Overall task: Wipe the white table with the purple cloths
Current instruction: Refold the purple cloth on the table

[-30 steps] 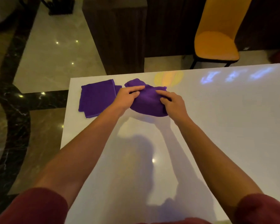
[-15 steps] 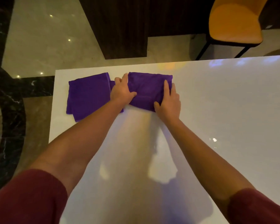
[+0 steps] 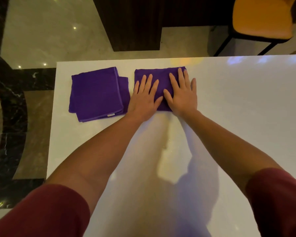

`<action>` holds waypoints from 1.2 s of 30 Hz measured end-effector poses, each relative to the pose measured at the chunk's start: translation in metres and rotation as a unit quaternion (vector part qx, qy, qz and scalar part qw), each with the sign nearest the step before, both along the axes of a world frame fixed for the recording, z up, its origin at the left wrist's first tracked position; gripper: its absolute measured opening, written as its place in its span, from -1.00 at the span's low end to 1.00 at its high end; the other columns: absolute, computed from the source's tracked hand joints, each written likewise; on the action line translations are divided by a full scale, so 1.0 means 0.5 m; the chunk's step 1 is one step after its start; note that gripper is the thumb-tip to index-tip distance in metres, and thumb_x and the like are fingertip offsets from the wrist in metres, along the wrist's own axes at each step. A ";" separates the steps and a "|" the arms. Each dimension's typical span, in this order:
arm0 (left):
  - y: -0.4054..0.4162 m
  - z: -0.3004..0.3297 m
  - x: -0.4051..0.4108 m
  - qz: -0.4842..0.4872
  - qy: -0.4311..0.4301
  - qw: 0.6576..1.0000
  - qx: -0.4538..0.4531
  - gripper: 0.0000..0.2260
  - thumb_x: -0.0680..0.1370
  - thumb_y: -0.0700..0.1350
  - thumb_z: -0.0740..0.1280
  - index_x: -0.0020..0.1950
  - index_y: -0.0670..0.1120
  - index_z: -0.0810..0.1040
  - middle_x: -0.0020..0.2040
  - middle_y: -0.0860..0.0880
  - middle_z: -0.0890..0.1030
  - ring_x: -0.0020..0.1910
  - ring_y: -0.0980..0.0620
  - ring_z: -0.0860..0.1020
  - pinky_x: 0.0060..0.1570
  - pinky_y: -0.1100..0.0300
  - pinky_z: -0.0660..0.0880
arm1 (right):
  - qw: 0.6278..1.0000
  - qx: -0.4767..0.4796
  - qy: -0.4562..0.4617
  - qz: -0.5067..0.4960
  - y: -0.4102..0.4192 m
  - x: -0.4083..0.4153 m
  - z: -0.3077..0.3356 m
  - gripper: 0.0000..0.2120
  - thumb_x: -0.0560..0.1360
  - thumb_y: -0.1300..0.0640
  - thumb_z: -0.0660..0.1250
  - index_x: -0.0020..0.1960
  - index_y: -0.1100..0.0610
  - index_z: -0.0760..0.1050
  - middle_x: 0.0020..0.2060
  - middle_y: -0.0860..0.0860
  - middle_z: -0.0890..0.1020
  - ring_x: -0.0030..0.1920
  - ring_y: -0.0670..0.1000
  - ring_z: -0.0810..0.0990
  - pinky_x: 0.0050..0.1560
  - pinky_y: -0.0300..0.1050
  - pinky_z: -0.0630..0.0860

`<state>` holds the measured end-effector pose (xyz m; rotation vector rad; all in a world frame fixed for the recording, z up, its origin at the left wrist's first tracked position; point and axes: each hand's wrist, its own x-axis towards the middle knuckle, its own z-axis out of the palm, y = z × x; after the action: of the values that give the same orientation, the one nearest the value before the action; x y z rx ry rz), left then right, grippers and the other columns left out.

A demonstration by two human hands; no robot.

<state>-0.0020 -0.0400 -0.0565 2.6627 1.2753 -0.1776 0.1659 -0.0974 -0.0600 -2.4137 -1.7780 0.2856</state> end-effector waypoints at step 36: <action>-0.045 0.311 -0.415 0.325 -0.579 0.658 -0.356 -0.74 0.66 -0.10 0.35 0.28 0.17 0.66 0.25 0.02 0.64 0.12 0.10 0.63 -0.11 0.23 0.61 | 0.810 0.041 0.578 -0.087 -0.028 -0.316 0.312 -0.67 0.71 -0.01 0.30 0.40 -0.36 0.52 0.44 -0.17 0.49 0.37 -0.04 0.51 0.21 -0.09 0.66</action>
<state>-0.2095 -0.0624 0.0989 1.0289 1.1354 0.8106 0.0080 -0.1111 0.0960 -1.5988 -0.9309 1.2669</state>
